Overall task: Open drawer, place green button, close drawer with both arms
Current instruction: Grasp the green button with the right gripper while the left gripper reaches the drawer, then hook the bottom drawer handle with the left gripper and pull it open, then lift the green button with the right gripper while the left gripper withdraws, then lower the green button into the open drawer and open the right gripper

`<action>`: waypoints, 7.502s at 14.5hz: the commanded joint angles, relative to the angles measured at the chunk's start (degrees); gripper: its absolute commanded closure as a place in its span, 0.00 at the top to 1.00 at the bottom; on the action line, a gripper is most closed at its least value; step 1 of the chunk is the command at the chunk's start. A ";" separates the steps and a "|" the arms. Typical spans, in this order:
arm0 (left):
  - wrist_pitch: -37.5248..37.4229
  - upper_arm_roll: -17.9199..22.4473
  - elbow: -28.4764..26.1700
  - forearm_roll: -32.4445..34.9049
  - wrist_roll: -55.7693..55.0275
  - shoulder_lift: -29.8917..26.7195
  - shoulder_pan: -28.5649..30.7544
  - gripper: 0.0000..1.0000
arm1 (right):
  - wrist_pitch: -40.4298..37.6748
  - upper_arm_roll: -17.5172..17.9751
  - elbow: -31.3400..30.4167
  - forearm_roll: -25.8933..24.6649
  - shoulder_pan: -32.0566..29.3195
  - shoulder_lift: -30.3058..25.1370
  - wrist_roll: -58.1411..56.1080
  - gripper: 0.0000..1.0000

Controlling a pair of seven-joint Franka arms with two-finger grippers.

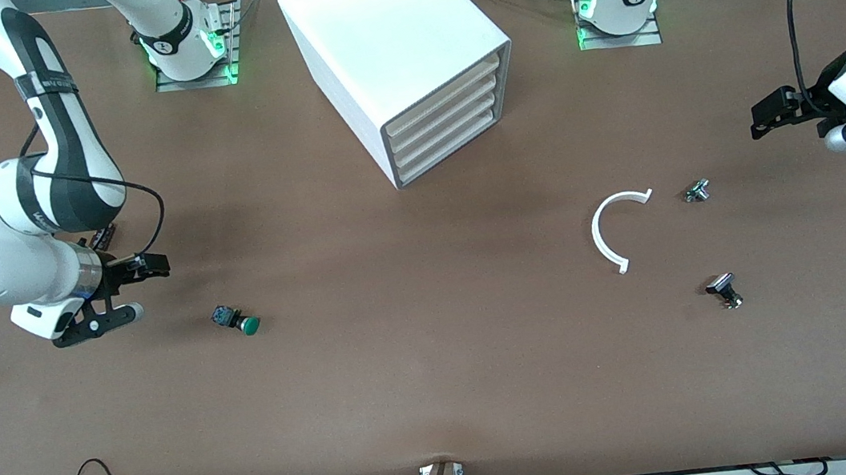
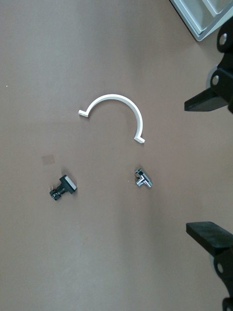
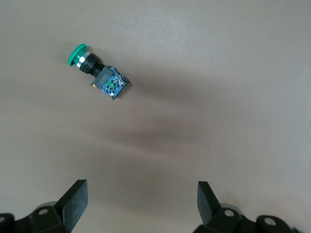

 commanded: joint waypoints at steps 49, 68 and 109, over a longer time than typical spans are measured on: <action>17.95 -5.47 -16.50 -64.92 11.85 34.30 -15.70 0.00 | 24.52 3.03 0.50 9.78 1.50 11.78 -47.69 0.30; 27.62 -0.71 -7.09 -34.87 12.20 20.98 -7.37 1.00 | 23.64 13.56 8.67 12.07 0.97 10.37 -45.84 0.29; -1.56 -1.06 -3.31 3.73 -5.38 -5.25 0.83 1.00 | 17.93 19.56 20.97 -5.86 31.02 23.37 -40.66 0.26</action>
